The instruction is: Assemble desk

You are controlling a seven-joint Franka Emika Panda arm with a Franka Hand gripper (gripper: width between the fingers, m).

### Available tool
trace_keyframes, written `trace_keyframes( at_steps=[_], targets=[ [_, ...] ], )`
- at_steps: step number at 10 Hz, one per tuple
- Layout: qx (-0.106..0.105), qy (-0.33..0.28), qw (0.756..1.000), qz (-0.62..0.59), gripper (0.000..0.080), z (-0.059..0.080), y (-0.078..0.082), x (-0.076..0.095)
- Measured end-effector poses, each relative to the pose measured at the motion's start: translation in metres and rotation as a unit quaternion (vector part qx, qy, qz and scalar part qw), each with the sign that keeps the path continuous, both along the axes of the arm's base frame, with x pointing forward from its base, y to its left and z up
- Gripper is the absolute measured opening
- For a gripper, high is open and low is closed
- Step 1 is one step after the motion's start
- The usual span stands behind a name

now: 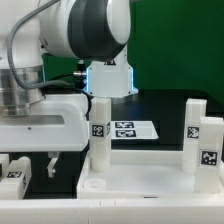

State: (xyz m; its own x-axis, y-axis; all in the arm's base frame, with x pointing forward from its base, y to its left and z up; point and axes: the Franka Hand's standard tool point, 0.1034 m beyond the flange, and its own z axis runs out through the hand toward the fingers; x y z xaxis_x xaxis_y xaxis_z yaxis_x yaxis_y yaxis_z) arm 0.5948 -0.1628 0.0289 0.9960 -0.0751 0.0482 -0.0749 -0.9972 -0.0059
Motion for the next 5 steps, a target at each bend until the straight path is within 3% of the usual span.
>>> trace_keyframes(
  at_steps=[5],
  targets=[
    [-0.001, 0.005, 1.0, -0.005, 0.0649, -0.0086, 0.0014, -0.0042]
  ],
)
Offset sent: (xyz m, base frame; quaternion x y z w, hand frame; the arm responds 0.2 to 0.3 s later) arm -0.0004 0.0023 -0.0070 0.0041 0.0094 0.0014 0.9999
